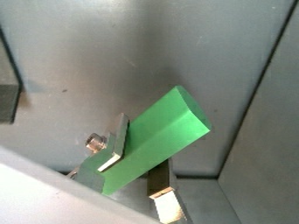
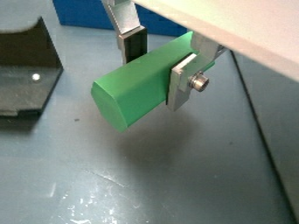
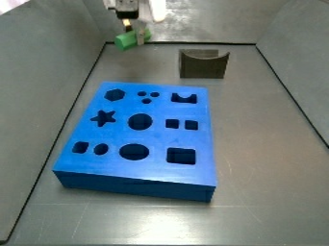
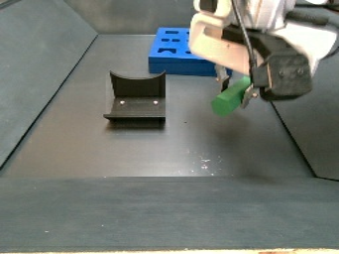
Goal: Pick up the hexagon object. Move up. Place the hexagon object on the fixture. Regrasp the hexagon object. Move to above the board. Insert the hexagon object.
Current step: Place the hexagon object on the fixture.
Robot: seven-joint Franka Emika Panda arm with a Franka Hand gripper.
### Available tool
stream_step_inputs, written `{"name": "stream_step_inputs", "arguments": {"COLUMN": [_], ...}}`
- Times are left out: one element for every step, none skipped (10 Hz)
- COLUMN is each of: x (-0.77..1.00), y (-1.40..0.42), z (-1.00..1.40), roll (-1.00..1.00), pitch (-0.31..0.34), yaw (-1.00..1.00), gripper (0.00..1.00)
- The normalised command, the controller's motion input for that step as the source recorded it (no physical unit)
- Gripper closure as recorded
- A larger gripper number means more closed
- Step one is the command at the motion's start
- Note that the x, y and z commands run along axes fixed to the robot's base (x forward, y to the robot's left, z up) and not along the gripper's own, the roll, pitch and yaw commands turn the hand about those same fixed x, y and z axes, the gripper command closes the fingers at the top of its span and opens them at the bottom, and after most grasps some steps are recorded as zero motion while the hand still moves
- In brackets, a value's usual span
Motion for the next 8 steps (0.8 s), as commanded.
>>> {"name": "stream_step_inputs", "arguments": {"x": [0.00, 0.01, -0.01, -0.01, -0.02, -0.02, -0.03, -0.03], "y": [0.00, 0.00, -0.01, -0.01, -0.02, -0.02, -0.02, -0.02], "z": [1.00, 1.00, 1.00, 1.00, 1.00, 1.00, 1.00, 1.00], "roll": [0.00, -0.01, -0.03, -0.05, -0.08, -0.10, -0.12, -0.13], "pitch": [0.000, -0.014, 0.009, 0.013, 0.012, 0.009, 0.009, 0.007], "yaw": [0.00, 0.00, 0.00, 0.00, 0.01, 0.02, 0.01, 0.00], "gripper": [1.00, 1.00, 1.00, 1.00, 1.00, 1.00, 1.00, 1.00]}}
